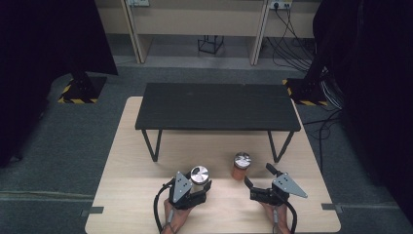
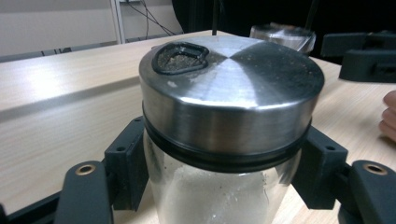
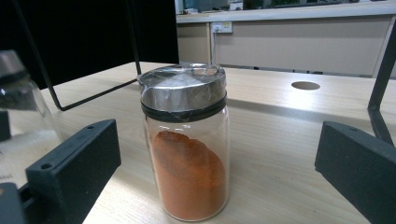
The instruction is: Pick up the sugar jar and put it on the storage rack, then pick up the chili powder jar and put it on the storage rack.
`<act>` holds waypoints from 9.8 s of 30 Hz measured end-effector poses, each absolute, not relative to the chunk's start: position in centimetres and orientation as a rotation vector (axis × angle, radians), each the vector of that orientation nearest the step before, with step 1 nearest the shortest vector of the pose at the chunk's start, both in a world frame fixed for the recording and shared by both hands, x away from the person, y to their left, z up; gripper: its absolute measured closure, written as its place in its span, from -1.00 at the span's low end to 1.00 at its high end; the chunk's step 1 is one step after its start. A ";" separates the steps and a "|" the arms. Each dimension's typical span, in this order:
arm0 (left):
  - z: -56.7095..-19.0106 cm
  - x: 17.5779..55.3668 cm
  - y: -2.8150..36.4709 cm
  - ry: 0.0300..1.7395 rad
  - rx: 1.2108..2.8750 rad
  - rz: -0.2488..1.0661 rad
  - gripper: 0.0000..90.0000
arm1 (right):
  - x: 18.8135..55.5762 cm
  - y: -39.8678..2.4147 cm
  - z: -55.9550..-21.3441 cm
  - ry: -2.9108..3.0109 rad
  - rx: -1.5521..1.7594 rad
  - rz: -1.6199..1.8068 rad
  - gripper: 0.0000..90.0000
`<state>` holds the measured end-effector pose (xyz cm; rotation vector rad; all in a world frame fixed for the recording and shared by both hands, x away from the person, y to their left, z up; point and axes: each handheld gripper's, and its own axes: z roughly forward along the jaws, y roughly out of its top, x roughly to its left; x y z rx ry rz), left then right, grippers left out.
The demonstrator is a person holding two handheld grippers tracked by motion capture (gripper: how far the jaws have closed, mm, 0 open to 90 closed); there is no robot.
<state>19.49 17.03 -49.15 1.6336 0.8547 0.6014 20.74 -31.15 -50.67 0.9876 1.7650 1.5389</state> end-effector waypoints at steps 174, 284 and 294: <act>-47.2 19.7 24.1 0.767 1.376 0.608 -0.98 | 20.8 -31.1 -50.6 1.784 0.954 1.532 -1.00; -53.1 18.4 23.2 0.812 1.526 0.653 -0.94 | 20.8 -31.1 -50.6 1.782 0.946 1.531 -1.00; -53.1 18.5 23.3 0.813 1.525 0.650 -0.94 | 21.0 -31.2 -50.6 1.782 0.951 1.539 -1.00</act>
